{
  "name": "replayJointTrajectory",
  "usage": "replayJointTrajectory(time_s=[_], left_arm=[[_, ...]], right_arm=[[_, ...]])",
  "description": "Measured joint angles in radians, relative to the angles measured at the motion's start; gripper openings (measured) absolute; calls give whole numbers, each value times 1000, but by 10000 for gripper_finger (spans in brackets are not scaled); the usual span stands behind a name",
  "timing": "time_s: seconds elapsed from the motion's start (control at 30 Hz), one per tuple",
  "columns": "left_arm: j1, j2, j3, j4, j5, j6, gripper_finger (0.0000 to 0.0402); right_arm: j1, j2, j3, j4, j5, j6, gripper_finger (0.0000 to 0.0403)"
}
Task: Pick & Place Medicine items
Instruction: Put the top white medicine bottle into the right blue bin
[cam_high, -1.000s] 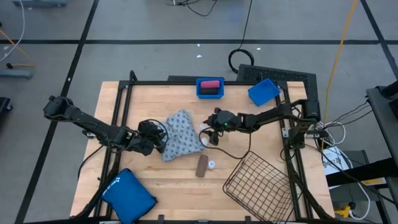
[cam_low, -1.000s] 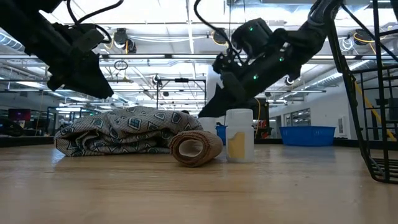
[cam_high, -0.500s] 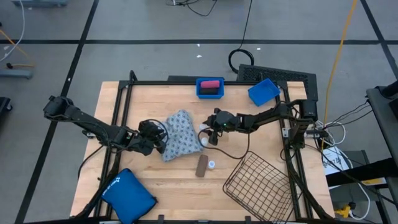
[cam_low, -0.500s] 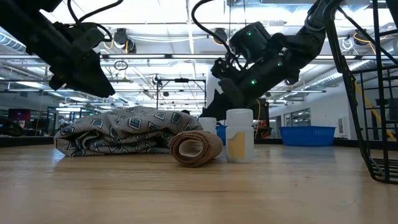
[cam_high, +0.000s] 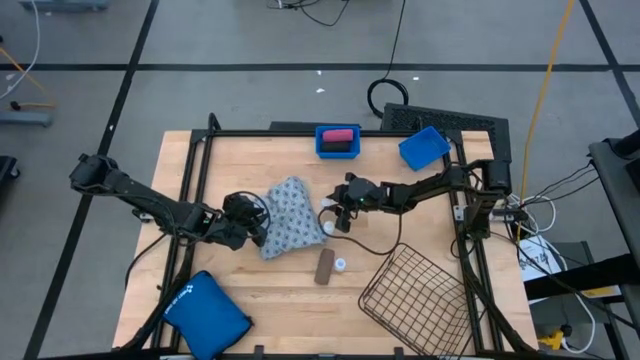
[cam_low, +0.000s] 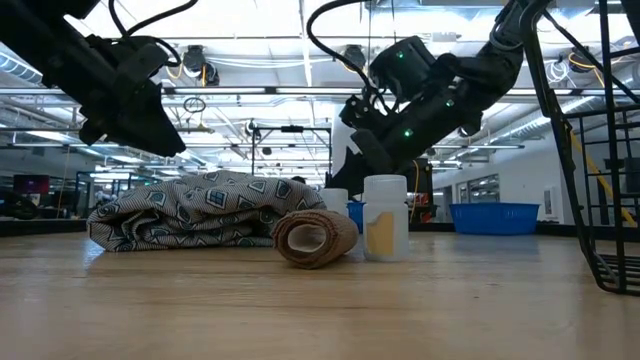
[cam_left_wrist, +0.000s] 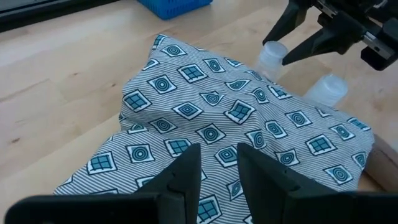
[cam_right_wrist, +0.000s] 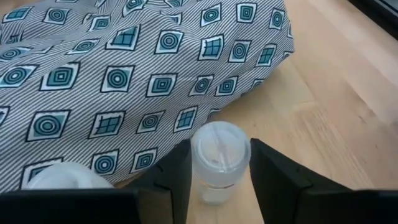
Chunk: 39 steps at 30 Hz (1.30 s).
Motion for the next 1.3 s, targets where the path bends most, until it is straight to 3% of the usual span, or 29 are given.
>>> replayJointTrajectory(time_s=[0.27, 0.67, 0.9, 1.1, 1.3], left_arm=[[0, 0, 0, 5, 31, 2, 113], [0, 0, 0, 5, 144, 2, 113], [0, 0, 0, 4, 161, 2, 113], [0, 0, 0, 4, 161, 2, 113], [0, 0, 0, 4, 161, 3, 113]], right_arm=[[-5, -195, -1, -117, 19, -4, 129], [-96, -614, -1, -628, 341, 61, 129], [-272, -737, -1, -819, 370, 123, 128], [-463, -780, -1, -846, 360, 95, 128], [-686, -780, -8, -844, 244, 86, 128]])
